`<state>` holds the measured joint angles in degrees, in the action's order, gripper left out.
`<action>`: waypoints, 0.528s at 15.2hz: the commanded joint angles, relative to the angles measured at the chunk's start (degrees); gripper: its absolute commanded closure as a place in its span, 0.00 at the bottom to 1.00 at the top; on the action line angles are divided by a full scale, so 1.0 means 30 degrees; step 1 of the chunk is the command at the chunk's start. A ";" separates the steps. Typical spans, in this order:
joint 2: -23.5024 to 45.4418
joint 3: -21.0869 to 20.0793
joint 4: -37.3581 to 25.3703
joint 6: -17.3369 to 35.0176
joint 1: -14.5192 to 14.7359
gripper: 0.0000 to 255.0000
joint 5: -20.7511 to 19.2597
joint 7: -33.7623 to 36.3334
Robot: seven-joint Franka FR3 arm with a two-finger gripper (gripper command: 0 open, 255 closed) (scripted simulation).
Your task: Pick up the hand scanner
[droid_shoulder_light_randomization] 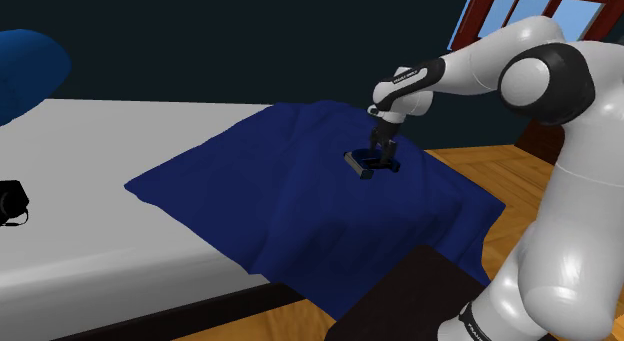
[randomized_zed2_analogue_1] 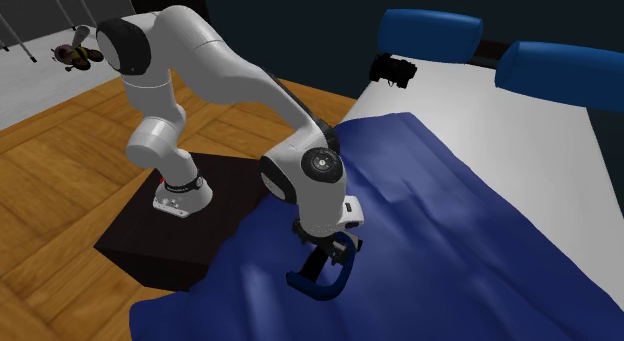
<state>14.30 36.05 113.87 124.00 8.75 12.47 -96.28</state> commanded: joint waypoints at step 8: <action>0.0881 -0.0288 0.0467 0.1159 -0.0248 1.00 0.0746 -0.0584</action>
<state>16.89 35.20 115.23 127.40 8.02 14.67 -98.00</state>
